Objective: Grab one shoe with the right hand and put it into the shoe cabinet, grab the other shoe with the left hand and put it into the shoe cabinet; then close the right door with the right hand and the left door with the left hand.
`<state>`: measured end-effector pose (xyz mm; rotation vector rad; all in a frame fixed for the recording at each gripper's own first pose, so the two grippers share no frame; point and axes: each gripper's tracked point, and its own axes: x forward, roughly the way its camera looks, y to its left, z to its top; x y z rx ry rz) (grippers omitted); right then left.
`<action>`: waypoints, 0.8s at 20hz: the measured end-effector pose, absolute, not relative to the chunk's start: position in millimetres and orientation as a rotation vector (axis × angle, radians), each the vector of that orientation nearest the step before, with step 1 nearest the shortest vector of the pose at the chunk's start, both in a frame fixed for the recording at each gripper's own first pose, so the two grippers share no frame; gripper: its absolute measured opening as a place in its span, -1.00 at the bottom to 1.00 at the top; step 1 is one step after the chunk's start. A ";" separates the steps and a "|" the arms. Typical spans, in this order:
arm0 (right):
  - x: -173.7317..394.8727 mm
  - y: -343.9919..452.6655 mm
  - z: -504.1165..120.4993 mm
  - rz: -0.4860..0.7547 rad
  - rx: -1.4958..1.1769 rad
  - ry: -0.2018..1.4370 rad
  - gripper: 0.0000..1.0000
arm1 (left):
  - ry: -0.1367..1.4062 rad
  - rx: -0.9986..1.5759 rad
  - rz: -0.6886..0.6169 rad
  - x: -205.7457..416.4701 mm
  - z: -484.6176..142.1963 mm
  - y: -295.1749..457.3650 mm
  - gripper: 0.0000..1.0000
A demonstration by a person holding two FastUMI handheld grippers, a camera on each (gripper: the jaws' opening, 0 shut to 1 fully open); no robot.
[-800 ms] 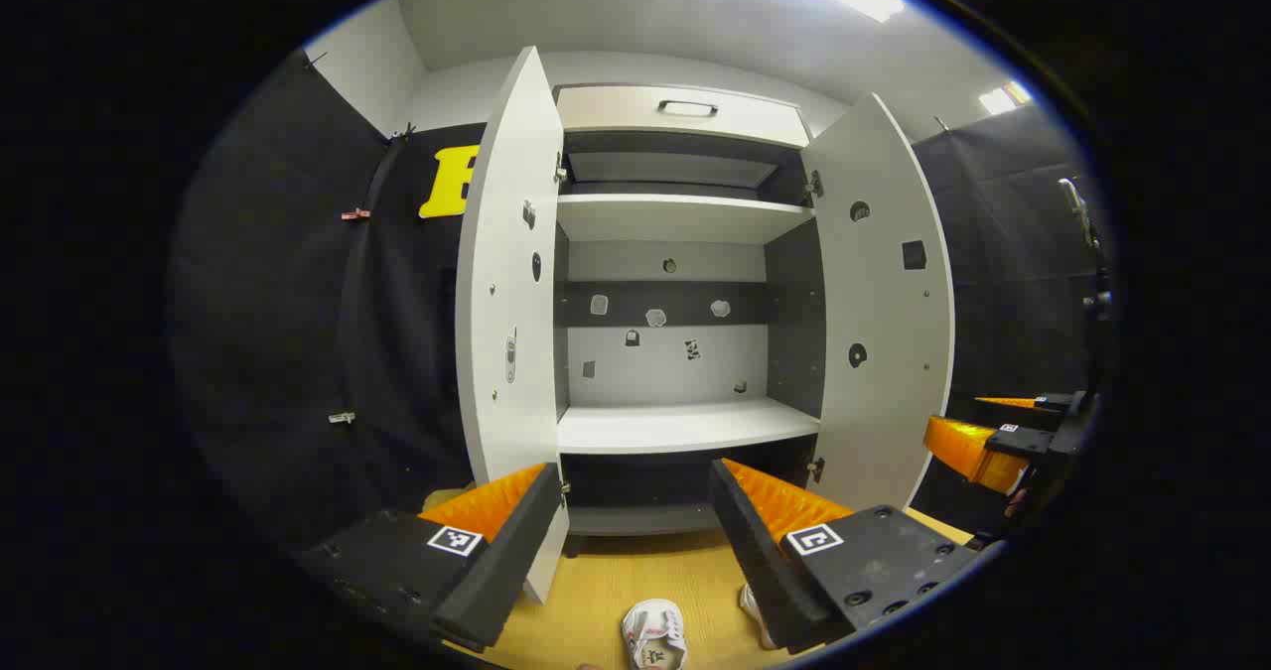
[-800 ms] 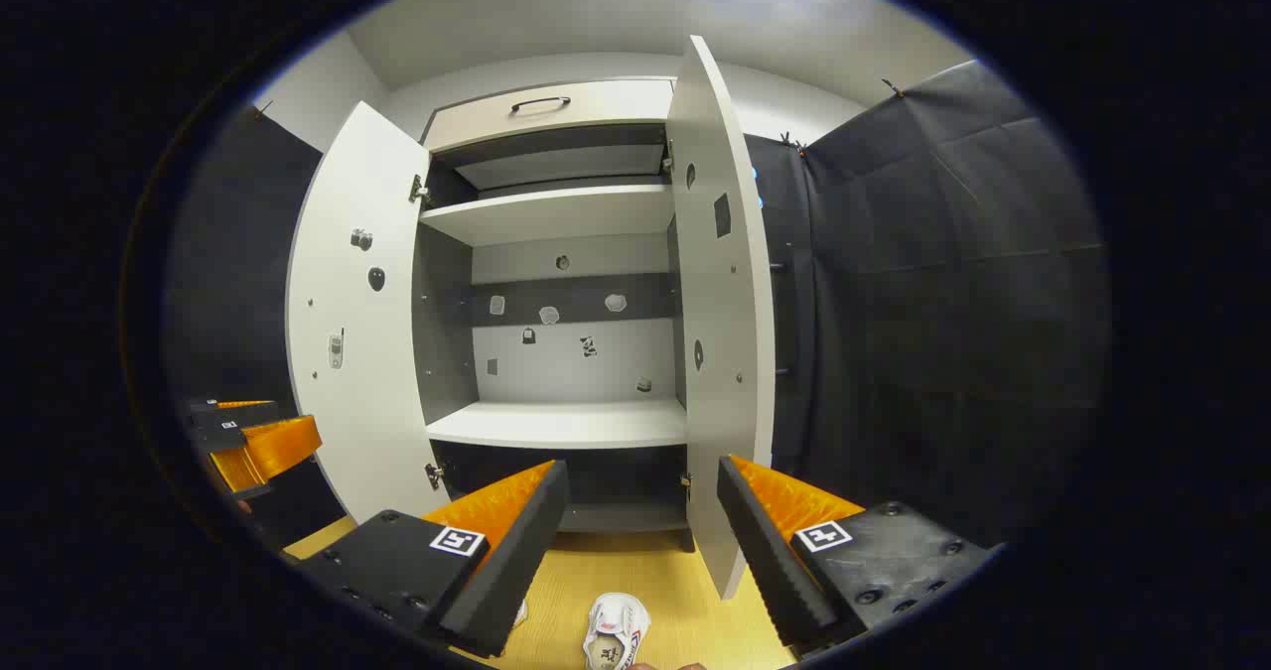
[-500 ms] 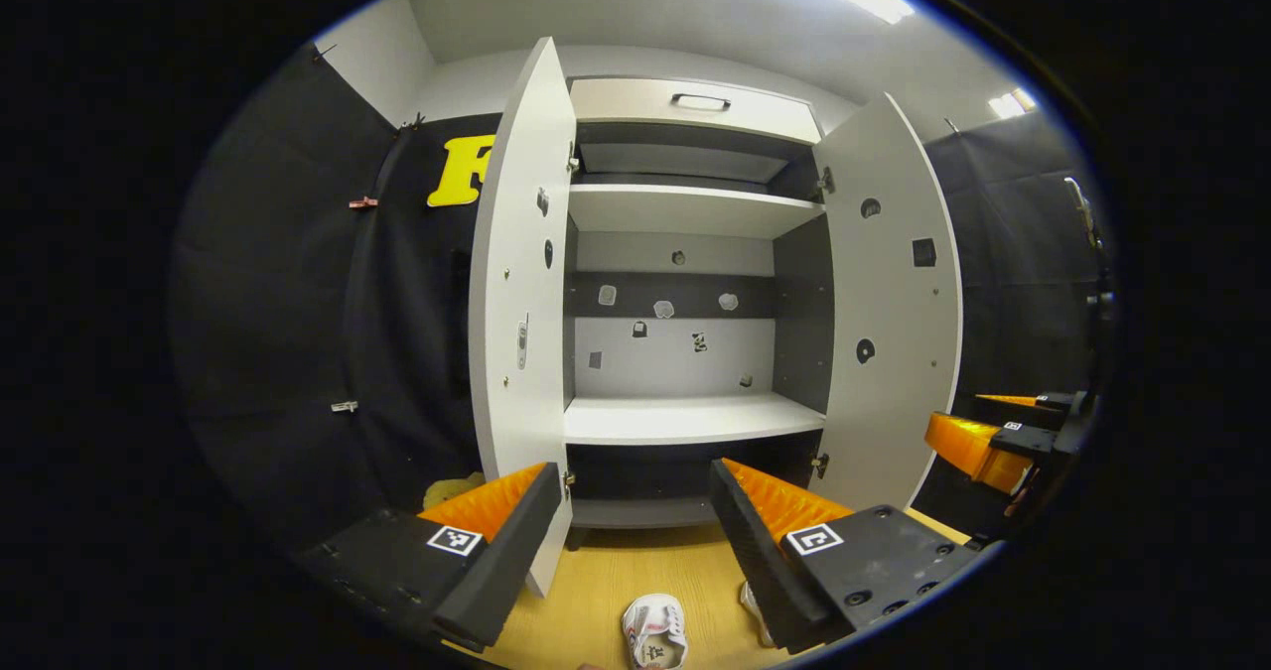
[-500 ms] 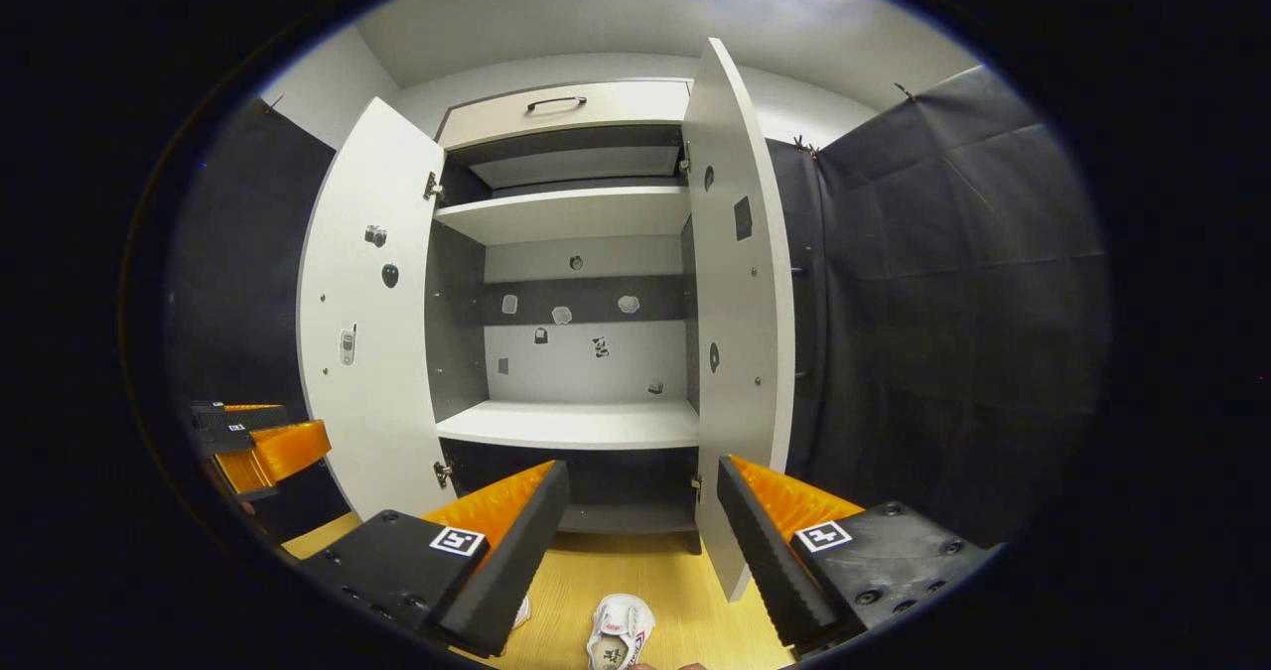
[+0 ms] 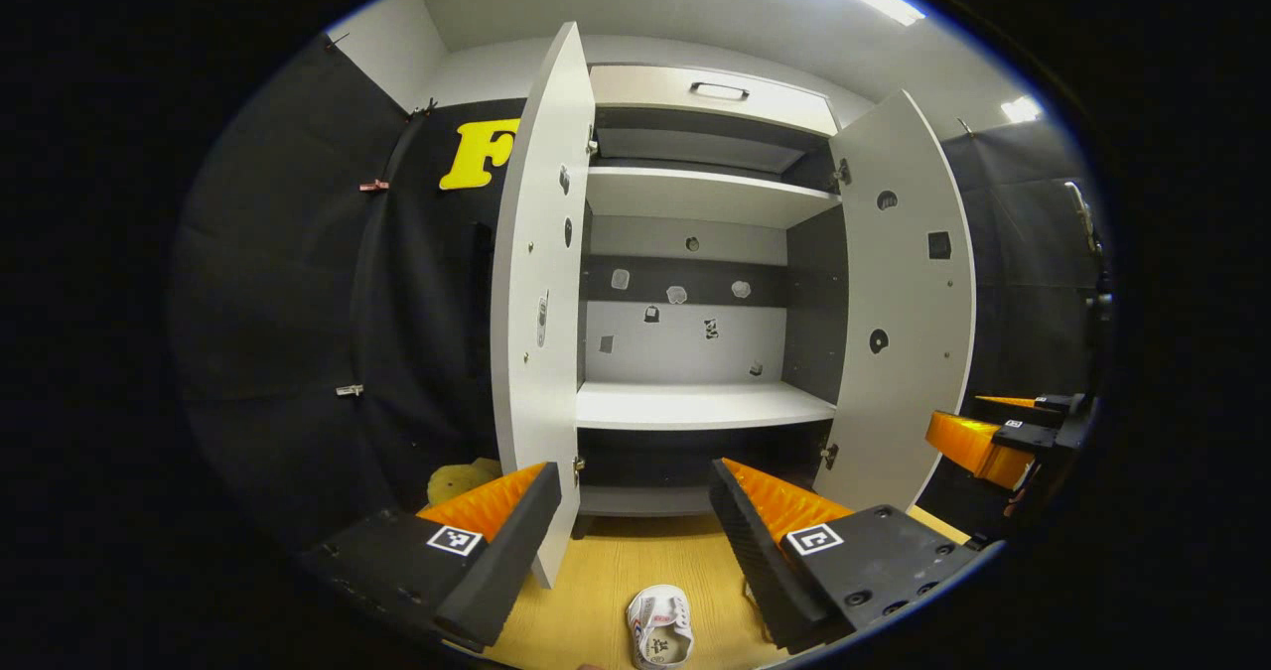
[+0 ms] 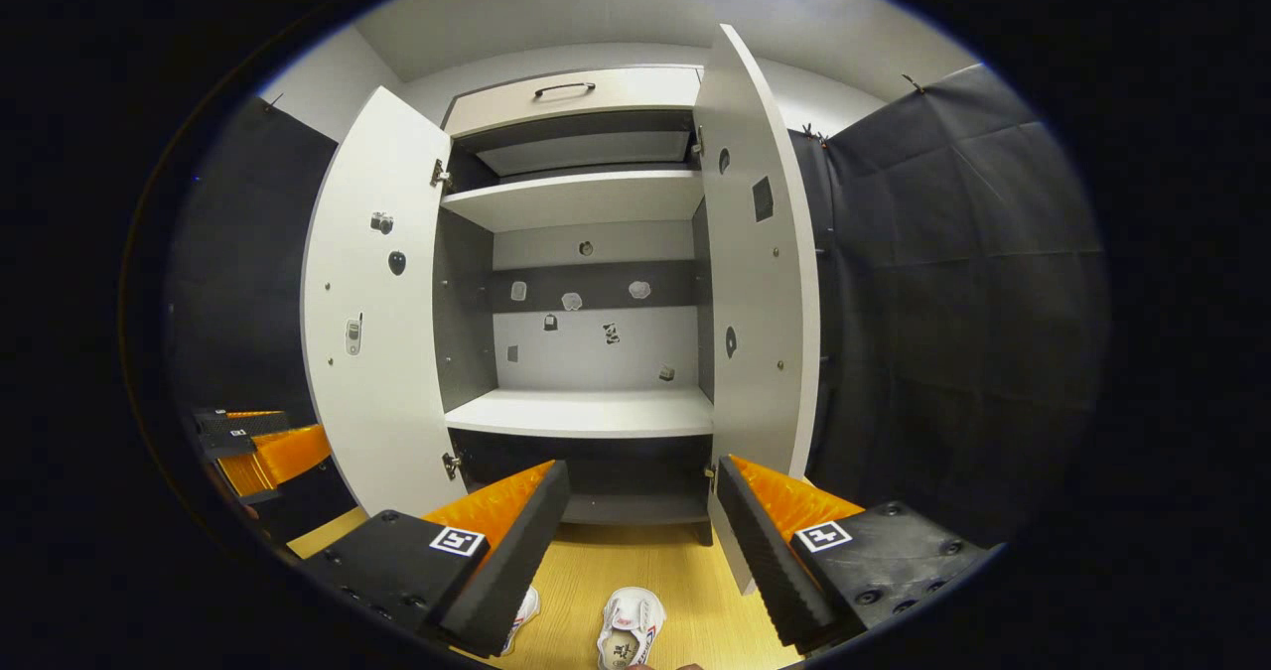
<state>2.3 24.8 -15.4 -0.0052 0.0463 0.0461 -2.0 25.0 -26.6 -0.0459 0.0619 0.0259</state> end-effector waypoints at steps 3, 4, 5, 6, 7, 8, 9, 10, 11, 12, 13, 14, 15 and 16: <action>3.6 29.1 -21.5 0.048 0.001 0.065 0.95 | 0.072 -0.056 0.027 -0.5 -29.7 29.5 0.90; 3.3 30.2 -23.5 0.049 0.003 0.070 0.95 | 0.077 -0.058 0.028 -0.8 -31.5 31.6 0.90; 4.1 31.2 -24.4 0.049 0.005 0.076 0.95 | 0.081 -0.060 0.029 -0.4 -32.9 33.0 0.90; 5.0 33.0 -26.0 0.050 0.007 0.082 0.95 | 0.085 -0.062 0.029 0.2 -35.0 34.0 0.90; 5.3 33.6 -28.0 0.051 0.007 0.088 0.95 | 0.087 -0.064 0.031 0.6 -35.5 35.8 0.90; 6.0 34.2 -29.6 0.051 0.007 0.095 0.95 | 0.089 -0.068 0.034 1.3 -37.0 38.2 0.90; 7.3 34.3 -31.7 0.051 0.003 0.102 0.95 | 0.092 -0.072 0.036 1.4 -37.9 39.9 0.90; 8.3 34.4 -35.0 0.051 0.000 0.110 0.95 | 0.095 -0.076 0.039 2.1 -40.5 41.2 0.91; 9.3 34.6 -38.5 0.051 -0.003 0.120 0.95 | 0.101 -0.081 0.041 2.0 -41.8 42.8 0.90; 10.9 35.5 -44.0 0.052 -0.004 0.135 0.95 | 0.107 -0.087 0.043 3.3 -45.1 43.7 0.90; 11.1 35.8 -50.4 0.055 -0.001 0.154 0.95 | 0.114 -0.094 0.044 3.7 -47.7 44.7 0.90; 11.4 37.4 -59.2 0.058 0.003 0.180 0.95 | 0.122 -0.101 0.045 4.1 -51.3 45.3 0.90; 12.2 39.5 -68.4 0.063 0.005 0.207 0.95 | 0.129 -0.108 0.048 3.8 -53.5 46.7 0.90; 12.6 41.7 -78.6 0.068 0.005 0.231 0.96 | 0.137 -0.114 0.051 3.9 -57.4 47.8 0.90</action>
